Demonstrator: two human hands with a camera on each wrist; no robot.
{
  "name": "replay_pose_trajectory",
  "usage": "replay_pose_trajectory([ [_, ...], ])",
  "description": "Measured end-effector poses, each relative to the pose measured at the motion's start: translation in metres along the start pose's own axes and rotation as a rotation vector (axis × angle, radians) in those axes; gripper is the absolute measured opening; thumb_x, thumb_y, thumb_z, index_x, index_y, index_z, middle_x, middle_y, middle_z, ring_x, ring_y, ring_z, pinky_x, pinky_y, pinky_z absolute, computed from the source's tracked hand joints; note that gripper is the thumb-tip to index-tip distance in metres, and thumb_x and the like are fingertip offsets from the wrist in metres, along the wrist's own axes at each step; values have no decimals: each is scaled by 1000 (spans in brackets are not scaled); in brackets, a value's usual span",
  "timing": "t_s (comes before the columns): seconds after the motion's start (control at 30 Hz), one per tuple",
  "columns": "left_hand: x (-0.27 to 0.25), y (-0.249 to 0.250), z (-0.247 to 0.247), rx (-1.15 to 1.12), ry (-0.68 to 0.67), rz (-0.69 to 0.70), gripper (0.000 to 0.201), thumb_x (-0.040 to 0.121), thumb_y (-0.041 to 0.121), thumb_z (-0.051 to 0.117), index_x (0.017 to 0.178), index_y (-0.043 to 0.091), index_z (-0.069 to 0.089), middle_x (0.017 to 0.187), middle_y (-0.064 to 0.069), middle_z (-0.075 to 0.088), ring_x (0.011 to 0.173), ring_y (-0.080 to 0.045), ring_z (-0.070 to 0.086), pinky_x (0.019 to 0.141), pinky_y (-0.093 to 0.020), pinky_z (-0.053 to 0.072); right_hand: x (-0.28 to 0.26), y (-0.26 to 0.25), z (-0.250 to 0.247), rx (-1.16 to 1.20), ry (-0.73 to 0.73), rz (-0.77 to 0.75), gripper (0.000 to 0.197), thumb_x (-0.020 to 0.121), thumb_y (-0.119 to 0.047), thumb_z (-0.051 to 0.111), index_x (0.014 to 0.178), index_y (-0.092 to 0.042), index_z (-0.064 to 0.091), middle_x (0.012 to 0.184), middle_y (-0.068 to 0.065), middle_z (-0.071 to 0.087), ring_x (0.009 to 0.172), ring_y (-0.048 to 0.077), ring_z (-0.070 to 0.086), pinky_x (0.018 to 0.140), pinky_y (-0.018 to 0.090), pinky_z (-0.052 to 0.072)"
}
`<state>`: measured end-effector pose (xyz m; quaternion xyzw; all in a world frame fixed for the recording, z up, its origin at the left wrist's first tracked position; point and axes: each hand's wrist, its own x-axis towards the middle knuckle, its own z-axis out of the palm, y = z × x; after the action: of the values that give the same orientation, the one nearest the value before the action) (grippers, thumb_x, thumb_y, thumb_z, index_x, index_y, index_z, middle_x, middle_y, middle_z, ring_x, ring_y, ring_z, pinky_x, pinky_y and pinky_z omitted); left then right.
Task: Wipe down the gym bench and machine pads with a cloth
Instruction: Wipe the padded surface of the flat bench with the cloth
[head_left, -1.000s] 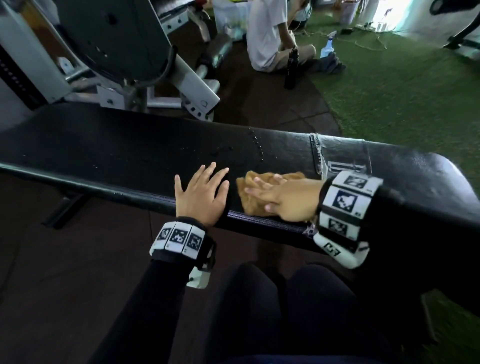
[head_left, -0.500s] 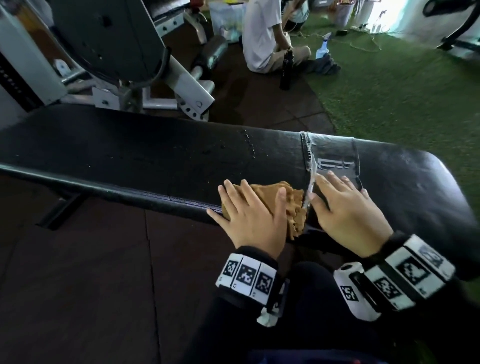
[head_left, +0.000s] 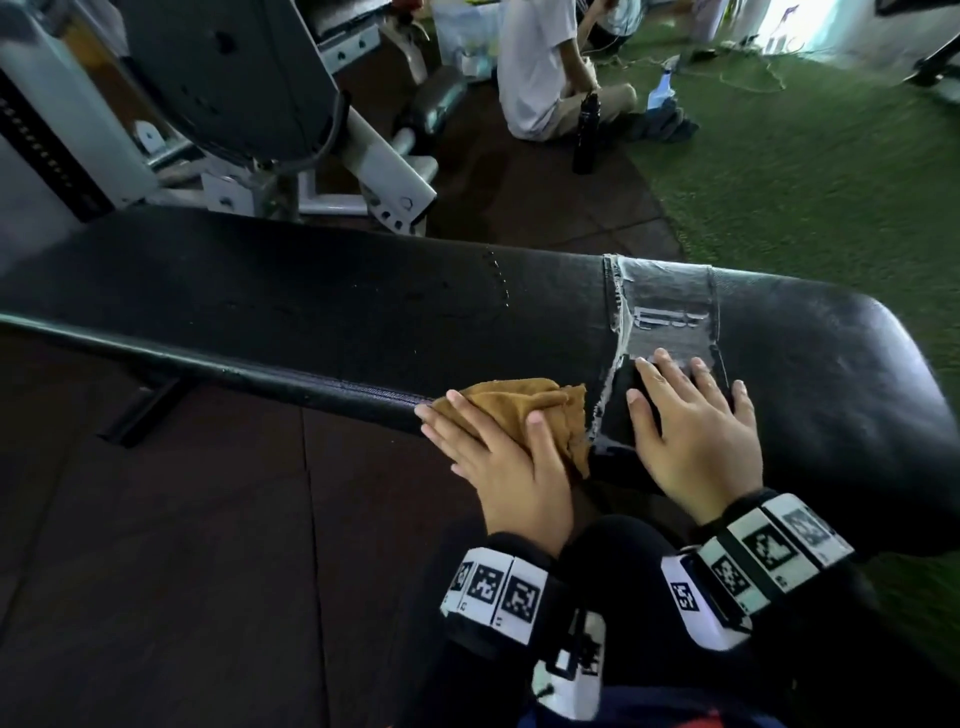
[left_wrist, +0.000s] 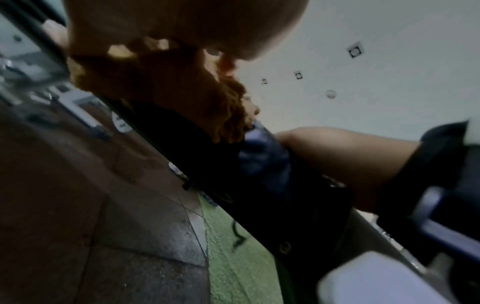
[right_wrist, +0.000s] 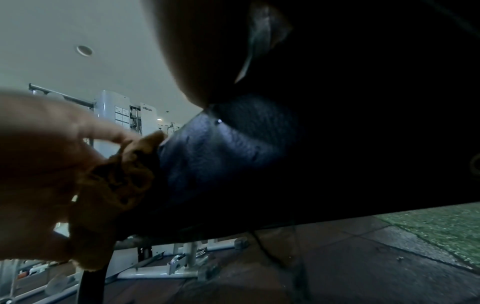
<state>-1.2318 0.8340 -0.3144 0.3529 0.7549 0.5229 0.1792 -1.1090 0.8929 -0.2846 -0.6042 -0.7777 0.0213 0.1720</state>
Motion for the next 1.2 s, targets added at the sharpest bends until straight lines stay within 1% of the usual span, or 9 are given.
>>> replay_pose_trajectory([
  [0.1, -2, 6, 7, -15, -16, -13, 115, 74, 74, 44, 146, 15, -24, 147, 1, -43, 137, -16, -37, 112, -46, -10, 0, 0, 0, 6, 24, 0, 44, 97, -39, 39, 137, -25, 48, 146, -2, 43, 138, 26, 33, 113, 53, 16],
  [0.33, 53, -16, -24, 2, 175, -68, 90, 93, 40, 52, 149, 7, -11, 154, -13, -27, 143, -28, -22, 114, -54, -1, 2, -3, -1, 10, -33, 47, 45, 97, -39, 37, 139, -26, 45, 149, -6, 38, 142, 23, 25, 116, 53, 11],
  [0.47, 89, -27, -50, -25, 306, -106, 86, 94, 35, 51, 150, 5, -6, 156, -15, -21, 144, -31, -16, 116, -56, 1, 7, -13, -1, 24, -66, 60, 46, 97, -34, 36, 140, -20, 43, 151, 1, 34, 143, 29, 18, 116, 55, 6],
  [0.63, 59, -28, -31, -64, 193, -39, 113, 82, 46, 66, 148, 10, -18, 152, -9, -33, 142, -23, -24, 114, -43, -8, 18, -37, 6, 35, -85, 6, 50, 98, -38, 33, 142, -16, 38, 153, 6, 29, 145, 28, 13, 117, 50, 1],
  [0.73, 61, -32, -32, -28, 179, -2, 105, 86, 43, 62, 148, 9, -15, 153, -10, -31, 142, -26, -25, 114, -42, -7, 23, -45, 12, 28, -95, 6, 52, 98, -41, 30, 144, -17, 36, 154, 5, 27, 145, 24, 12, 118, 47, 1],
  [0.87, 101, -45, -69, 156, 254, 18, 87, 90, 31, 59, 150, 2, 3, 158, -14, -14, 144, -33, -16, 114, -47, -3, 21, -45, 17, 15, -44, 6, 51, 98, -41, 31, 142, -17, 40, 152, 4, 32, 144, 21, 20, 118, 46, 7],
  [0.97, 140, -54, -108, 386, 244, -40, 79, 93, 41, 51, 151, 5, 12, 160, -8, -4, 145, -32, -10, 115, -54, 3, 18, -45, 19, 22, 23, -15, 49, 97, -37, 37, 137, -12, 47, 148, 8, 39, 141, 25, 28, 117, 48, 13],
  [1.07, 174, -52, -135, 636, 164, -109, 73, 94, 49, 39, 150, 8, 18, 160, -5, 3, 146, -29, -6, 117, -53, 3, 17, -45, 21, 38, 52, -22, 47, 98, -36, 38, 135, -10, 49, 145, 11, 42, 139, 28, 31, 116, 51, 15],
  [1.2, 201, -25, -132, 1001, -67, -142, 70, 96, 54, 24, 151, 11, 15, 160, -8, 6, 146, -30, 4, 117, -52, 1, 17, -45, 22, 47, 68, -26, 54, 95, -40, 31, 134, -8, 50, 144, 13, 43, 138, 30, 32, 115, 52, 15],
])
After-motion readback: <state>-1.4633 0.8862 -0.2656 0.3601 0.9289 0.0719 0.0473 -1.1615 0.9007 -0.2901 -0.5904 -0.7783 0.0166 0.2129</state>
